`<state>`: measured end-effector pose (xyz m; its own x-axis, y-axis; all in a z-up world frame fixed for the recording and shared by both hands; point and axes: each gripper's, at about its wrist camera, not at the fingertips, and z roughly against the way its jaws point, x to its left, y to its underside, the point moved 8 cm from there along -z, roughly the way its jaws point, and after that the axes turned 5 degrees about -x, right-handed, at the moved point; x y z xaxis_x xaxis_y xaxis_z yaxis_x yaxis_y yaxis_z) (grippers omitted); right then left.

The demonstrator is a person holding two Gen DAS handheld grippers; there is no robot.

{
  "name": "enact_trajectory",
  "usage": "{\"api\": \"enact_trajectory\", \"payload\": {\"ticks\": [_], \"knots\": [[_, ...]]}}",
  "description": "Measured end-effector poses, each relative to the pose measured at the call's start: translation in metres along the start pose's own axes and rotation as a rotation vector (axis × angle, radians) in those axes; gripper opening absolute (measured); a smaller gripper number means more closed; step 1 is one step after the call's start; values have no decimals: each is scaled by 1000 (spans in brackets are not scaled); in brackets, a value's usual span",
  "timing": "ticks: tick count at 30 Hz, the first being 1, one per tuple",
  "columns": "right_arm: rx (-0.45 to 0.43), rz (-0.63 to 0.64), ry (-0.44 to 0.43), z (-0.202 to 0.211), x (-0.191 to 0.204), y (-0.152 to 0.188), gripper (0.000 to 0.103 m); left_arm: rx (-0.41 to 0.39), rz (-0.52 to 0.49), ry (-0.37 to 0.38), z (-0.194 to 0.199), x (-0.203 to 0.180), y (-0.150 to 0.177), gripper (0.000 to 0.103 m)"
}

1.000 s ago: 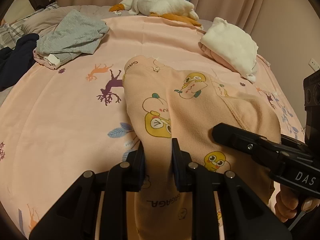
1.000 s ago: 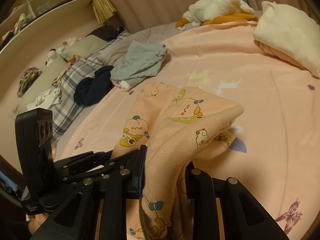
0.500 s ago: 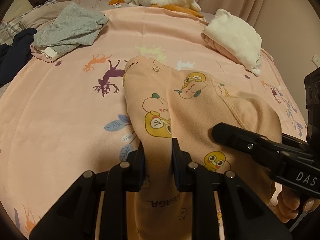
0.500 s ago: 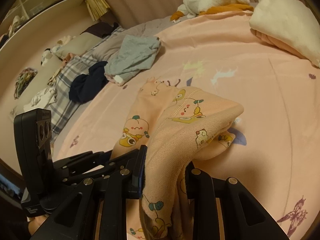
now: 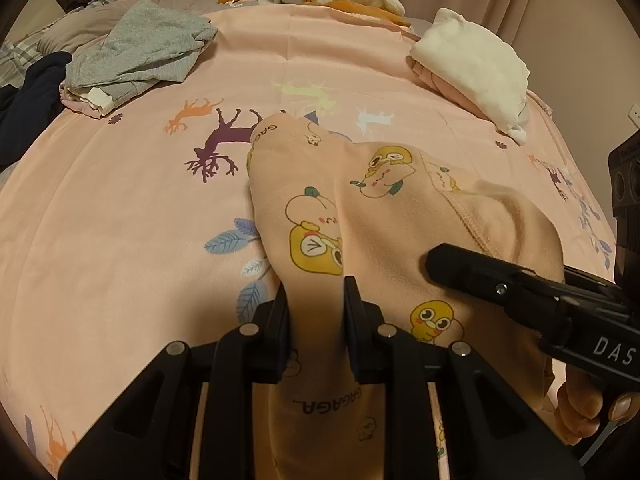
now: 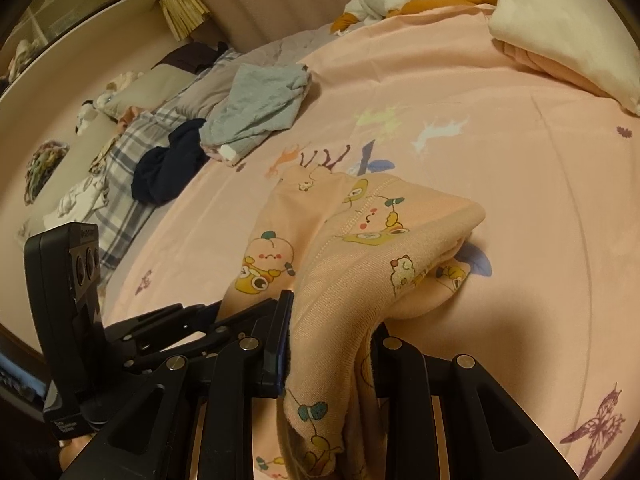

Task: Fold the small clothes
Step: 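Fold the held end over the bundle toward its other end with both grippers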

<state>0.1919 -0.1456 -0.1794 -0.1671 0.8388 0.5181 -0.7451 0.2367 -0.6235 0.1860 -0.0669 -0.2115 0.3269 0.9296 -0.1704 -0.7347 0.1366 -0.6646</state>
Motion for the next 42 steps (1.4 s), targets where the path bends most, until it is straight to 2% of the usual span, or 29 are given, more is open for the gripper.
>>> {"api": "enact_trajectory", "payload": {"ticks": [42], "knots": [[36,-92,49,-4,-30,9,27,9,-20,-28,-6,4,3,33]]}}
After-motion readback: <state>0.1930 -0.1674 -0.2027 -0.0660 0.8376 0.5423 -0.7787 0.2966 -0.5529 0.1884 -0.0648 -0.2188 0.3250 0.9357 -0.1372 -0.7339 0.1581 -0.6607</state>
